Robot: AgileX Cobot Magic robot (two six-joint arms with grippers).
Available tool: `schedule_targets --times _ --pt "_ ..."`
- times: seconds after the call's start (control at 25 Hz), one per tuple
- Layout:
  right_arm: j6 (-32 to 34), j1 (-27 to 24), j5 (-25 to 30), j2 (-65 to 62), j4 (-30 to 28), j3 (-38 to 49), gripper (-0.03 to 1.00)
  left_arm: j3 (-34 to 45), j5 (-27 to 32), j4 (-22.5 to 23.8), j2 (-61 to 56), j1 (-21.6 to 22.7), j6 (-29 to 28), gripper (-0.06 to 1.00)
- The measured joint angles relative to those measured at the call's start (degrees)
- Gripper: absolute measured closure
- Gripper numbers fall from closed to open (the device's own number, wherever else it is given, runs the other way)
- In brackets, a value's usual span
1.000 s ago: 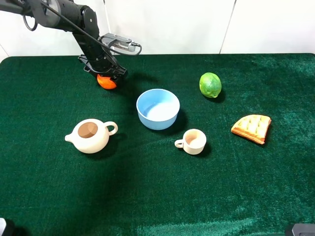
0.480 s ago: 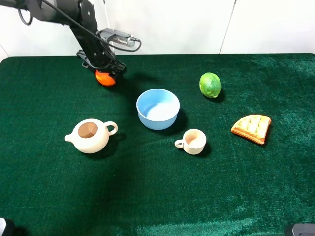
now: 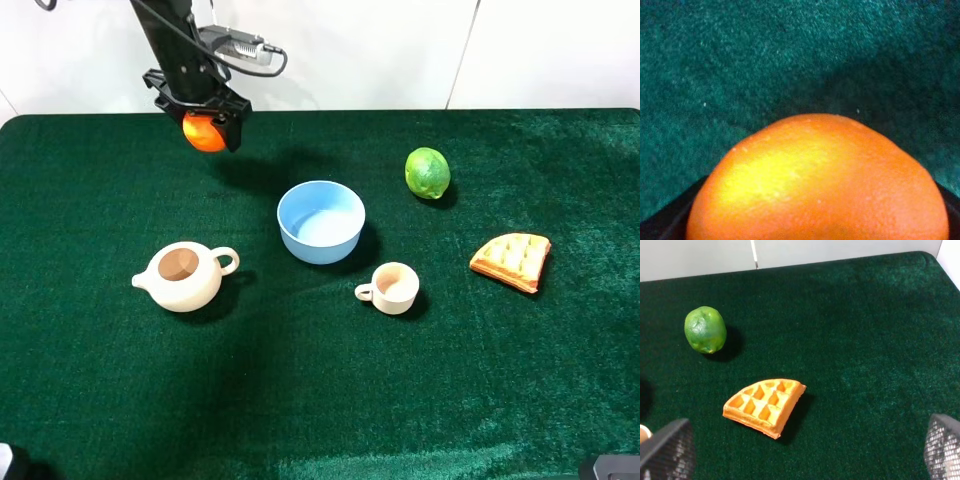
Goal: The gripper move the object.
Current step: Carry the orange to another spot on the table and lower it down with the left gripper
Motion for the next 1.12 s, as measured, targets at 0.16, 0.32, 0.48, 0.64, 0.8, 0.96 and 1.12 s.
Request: schedule_targets --times 0.16,0.32,0.48,0.64,0.8,0.96,1.12 --pt "0.0 0.0 0.0 0.0 0.0 0.0 0.28 -2.9 5.9 0.0 0.0 0.0 -0.6 0.2" --pt "0.0 0.0 0.0 0.0 0.0 0.0 0.28 -4.7 10.0 0.1 -0.1 -0.1 -0.7 0.2" --pt "0.0 0.0 0.0 0.0 0.0 0.0 0.28 -4.9 10.0 0.2 -1.3 -0.4 -0.7 0.2" --pt "0.0 0.0 0.0 0.0 0.0 0.0 0.28 -4.9 10.0 0.8 -3.7 -1.1 -0.8 0.2" --pt "0.0 0.0 0.0 0.0 0.0 0.0 0.28 -4.4 10.0 1.3 -5.6 -1.9 -0.9 0.2" --pt "0.0 0.0 0.0 0.0 0.0 0.0 0.28 -2.4 10.0 2.0 -8.0 -2.8 -1.6 0.2" --pt "0.0 0.0 0.0 0.0 0.0 0.0 0.28 1.6 10.0 2.4 -11.2 -3.6 -2.0 0.2"
